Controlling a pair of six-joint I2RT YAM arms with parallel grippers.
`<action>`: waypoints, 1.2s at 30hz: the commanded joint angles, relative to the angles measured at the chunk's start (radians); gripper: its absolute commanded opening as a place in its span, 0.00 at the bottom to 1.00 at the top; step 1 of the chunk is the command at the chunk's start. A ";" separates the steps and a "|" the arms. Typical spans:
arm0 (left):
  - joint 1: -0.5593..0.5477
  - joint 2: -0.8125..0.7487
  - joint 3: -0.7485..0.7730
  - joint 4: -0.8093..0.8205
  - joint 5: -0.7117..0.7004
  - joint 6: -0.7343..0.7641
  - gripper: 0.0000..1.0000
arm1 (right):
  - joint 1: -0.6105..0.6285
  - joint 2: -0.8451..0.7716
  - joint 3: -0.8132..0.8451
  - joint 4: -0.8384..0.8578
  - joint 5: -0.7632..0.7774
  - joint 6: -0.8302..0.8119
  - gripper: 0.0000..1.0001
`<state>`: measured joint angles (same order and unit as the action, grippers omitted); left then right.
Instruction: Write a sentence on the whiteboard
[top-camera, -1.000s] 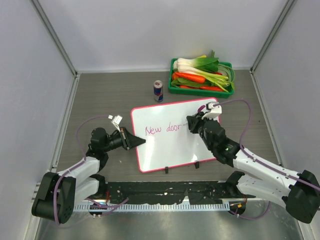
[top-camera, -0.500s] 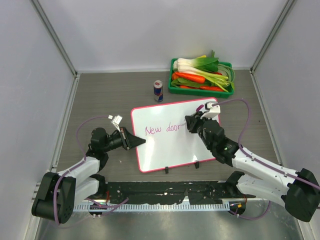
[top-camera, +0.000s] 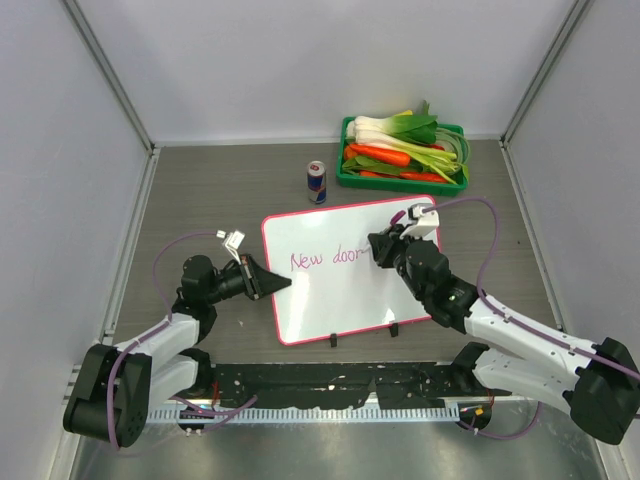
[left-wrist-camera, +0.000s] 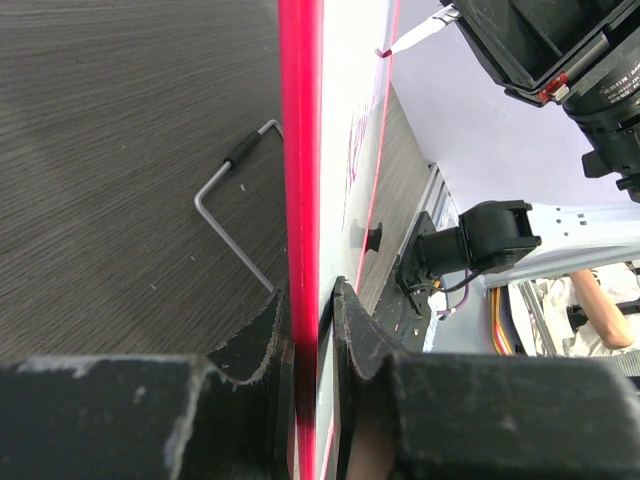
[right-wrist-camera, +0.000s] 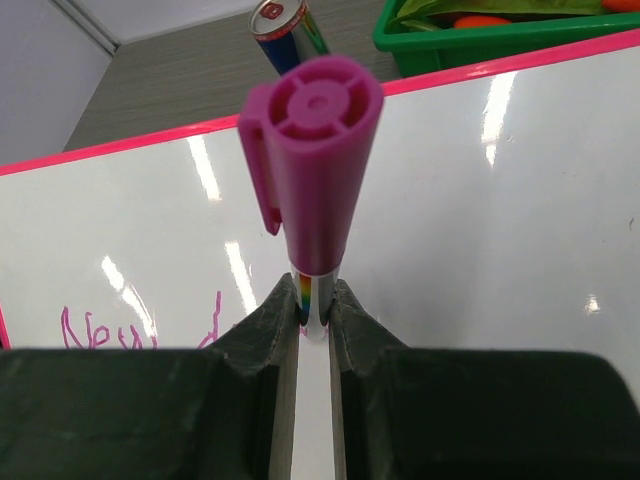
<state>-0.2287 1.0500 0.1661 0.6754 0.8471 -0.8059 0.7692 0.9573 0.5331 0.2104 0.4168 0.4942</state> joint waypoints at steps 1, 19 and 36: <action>-0.006 0.005 0.003 -0.036 -0.068 0.117 0.00 | -0.004 -0.023 -0.005 -0.046 0.031 -0.008 0.02; -0.008 0.010 0.003 -0.034 -0.068 0.117 0.00 | -0.007 -0.066 -0.025 -0.086 0.025 -0.009 0.02; -0.008 0.012 0.003 -0.036 -0.068 0.116 0.00 | -0.007 -0.006 -0.007 0.004 -0.023 0.020 0.02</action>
<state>-0.2291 1.0500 0.1661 0.6758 0.8474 -0.8055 0.7673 0.9291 0.5156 0.1715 0.3790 0.5041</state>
